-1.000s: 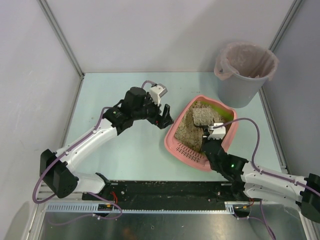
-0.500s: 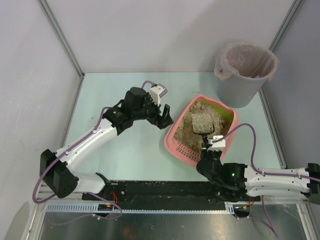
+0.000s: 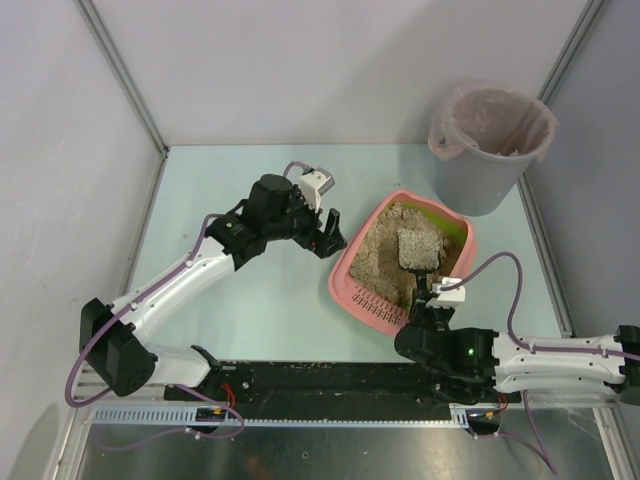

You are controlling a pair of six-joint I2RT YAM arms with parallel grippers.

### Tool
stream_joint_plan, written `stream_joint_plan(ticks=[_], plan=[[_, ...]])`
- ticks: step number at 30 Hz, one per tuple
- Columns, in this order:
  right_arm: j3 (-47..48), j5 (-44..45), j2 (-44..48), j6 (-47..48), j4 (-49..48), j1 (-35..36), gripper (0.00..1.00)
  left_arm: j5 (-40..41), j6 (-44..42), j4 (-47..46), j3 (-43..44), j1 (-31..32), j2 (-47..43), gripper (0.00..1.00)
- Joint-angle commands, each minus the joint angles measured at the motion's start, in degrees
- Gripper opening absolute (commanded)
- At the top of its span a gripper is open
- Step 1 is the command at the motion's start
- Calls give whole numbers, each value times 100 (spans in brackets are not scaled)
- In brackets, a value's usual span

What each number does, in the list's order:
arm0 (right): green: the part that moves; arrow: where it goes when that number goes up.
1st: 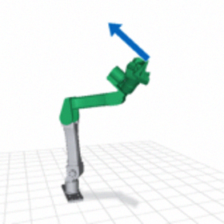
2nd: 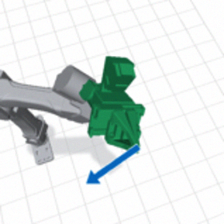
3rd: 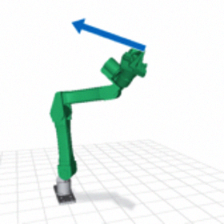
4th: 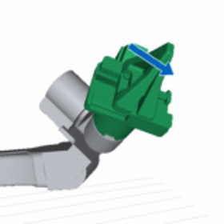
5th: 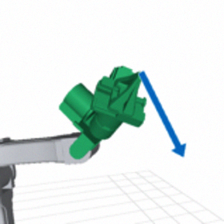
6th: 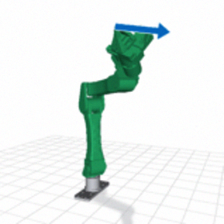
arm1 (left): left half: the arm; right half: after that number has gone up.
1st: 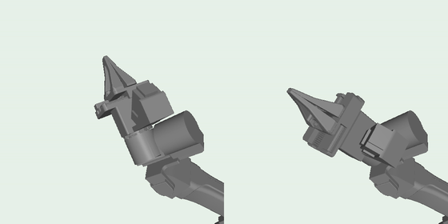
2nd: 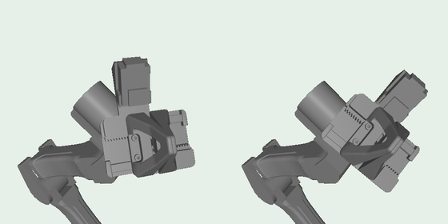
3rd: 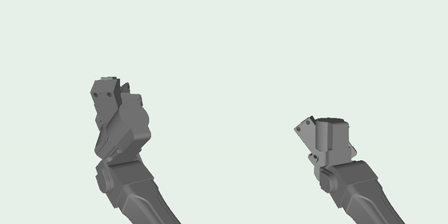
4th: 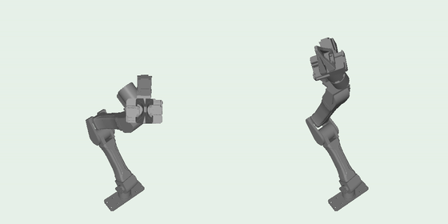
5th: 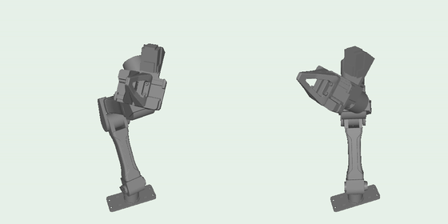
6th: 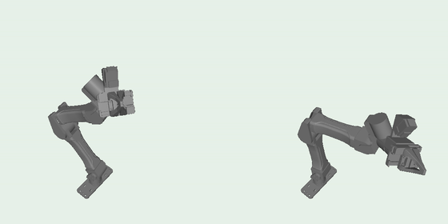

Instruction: Clean the litter box

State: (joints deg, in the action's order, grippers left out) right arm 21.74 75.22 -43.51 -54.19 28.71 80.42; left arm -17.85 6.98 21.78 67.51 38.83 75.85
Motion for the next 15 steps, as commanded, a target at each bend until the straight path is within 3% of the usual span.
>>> stream_joint_plan(ticks=[1, 3, 4, 5, 6, 7, 8, 10, 11, 14, 15], plan=[[-73, 179, 238, 1656, -1450, 96, 0, -8, -162, -51, 17, -16, -53, 92], [171, 404, 237, 532, -364, 96, 0, -26, -162, -51, 8, -24, -44, 92], [234, 588, 350, -764, 313, 88, 0, -17, -162, -51, 8, -24, -53, 92], [226, 642, 412, -611, 467, 96, 0, -17, -162, -60, 8, -24, -62, 92], [60, 521, 457, 8, -88, 96, 0, -17, -162, -51, 8, -24, -71, 92], [-11, 172, 466, 1319, -729, 96, 0, -17, -162, -51, 17, -24, -71, 92], [-12, 142, 431, 1280, -970, 96, 0, -17, -162, -51, 17, -24, -71, 92], [224, 447, 457, 222, 380, 105, 0, -35, -153, -51, 8, -24, -62, 92], [226, 432, 527, 16, 364, 96, 0, -43, -153, -51, 8, -24, -71, 92], [102, -34, 475, 1532, -882, 88, 0, -9, -153, -51, 8, -24, -62, 92], [190, 105, 466, 978, -415, 96, 0, 0, -153, -51, 8, -24, -62, 92]])
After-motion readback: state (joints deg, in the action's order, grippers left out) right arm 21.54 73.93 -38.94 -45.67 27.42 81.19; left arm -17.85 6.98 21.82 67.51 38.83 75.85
